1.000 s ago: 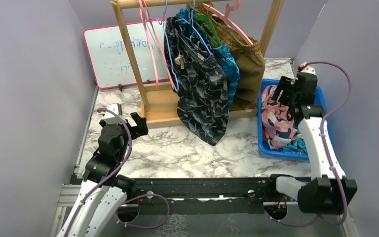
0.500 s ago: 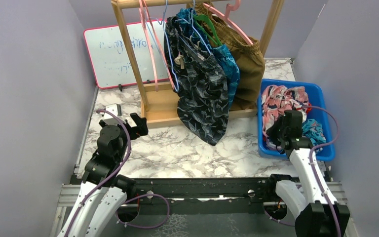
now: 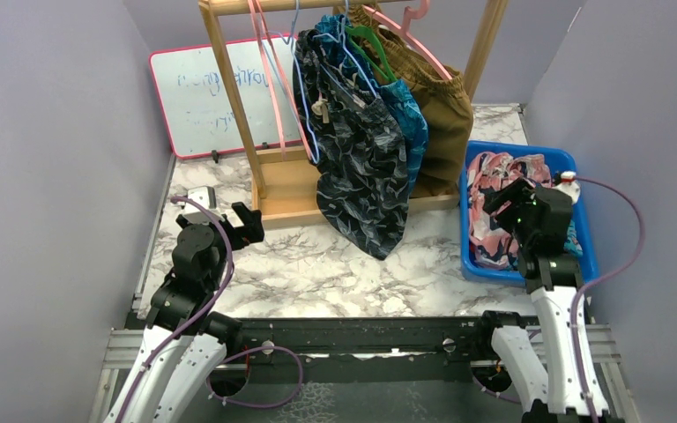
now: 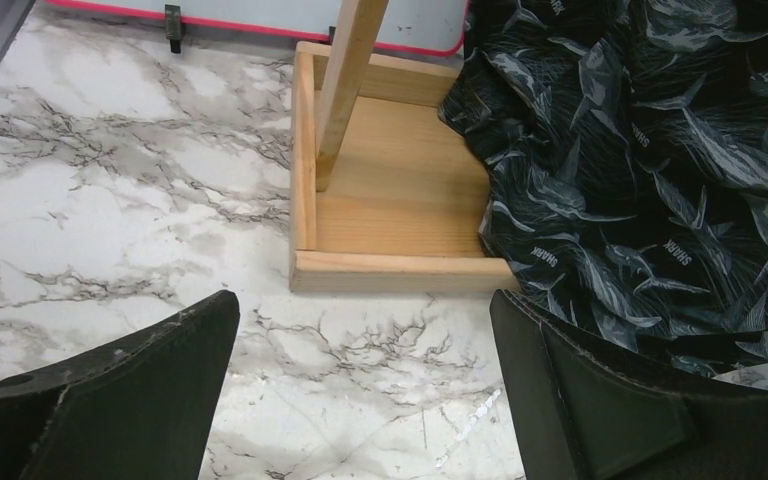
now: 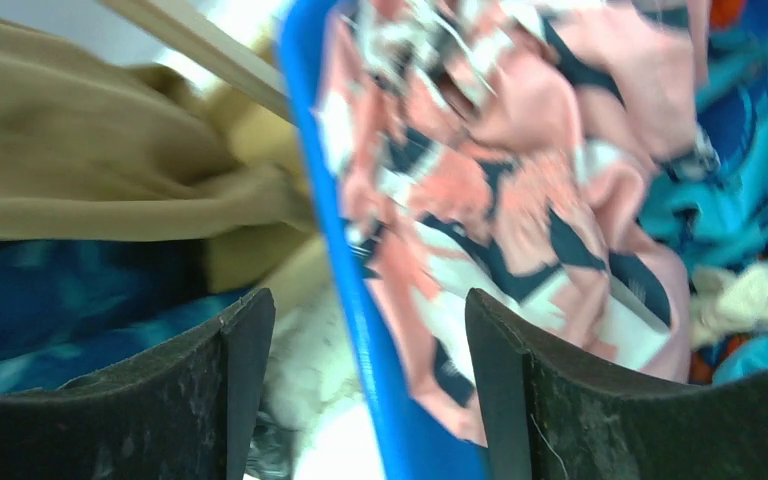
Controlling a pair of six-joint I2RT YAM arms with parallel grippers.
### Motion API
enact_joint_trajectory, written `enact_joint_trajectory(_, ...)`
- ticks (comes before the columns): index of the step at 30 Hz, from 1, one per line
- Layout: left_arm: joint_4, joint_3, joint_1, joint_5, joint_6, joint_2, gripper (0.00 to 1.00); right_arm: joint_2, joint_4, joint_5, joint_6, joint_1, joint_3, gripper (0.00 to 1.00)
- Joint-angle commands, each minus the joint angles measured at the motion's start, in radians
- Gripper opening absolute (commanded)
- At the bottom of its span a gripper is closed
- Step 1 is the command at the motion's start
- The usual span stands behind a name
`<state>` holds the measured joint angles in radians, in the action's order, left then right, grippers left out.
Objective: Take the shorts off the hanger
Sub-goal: Place the shorts in the basket, then pick up the hanger from the clothes rod.
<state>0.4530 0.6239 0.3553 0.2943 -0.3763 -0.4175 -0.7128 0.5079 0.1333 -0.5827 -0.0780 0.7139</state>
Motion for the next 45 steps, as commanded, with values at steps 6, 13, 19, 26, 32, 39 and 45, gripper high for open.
enact_joint_trajectory(6,-0.023,-0.010,-0.006,-0.029,0.011,0.002,0.99,0.099,-0.171,-0.743,0.163,-0.002,0.062,0.76)
enact_joint_trajectory(13,-0.025,-0.010,-0.006,-0.034,0.012,-0.014,0.99,-0.054,-0.306,-1.311,0.126,-0.002,0.024,0.71)
enact_joint_trajectory(19,-0.027,-0.010,-0.007,-0.037,0.014,-0.026,0.99,-0.022,-0.149,-1.373,0.312,-0.001,0.064,0.72)
enact_joint_trajectory(26,-0.031,-0.007,-0.030,-0.041,0.017,-0.048,0.99,-0.132,-0.070,-1.369,0.369,0.025,0.178,0.63)
enact_joint_trajectory(32,-0.044,-0.010,-0.053,-0.064,0.023,-0.057,0.99,-0.185,-0.094,-1.059,0.340,0.246,0.201,0.61)
enact_joint_trajectory(39,-0.048,-0.010,-0.065,-0.083,0.025,-0.074,0.99,-0.139,-0.131,-0.621,0.319,0.509,0.250,0.58)
enact_joint_trajectory(45,-0.049,-0.010,-0.074,-0.086,0.027,-0.080,0.99,-0.124,-0.105,-0.460,0.485,0.534,0.440,0.56)
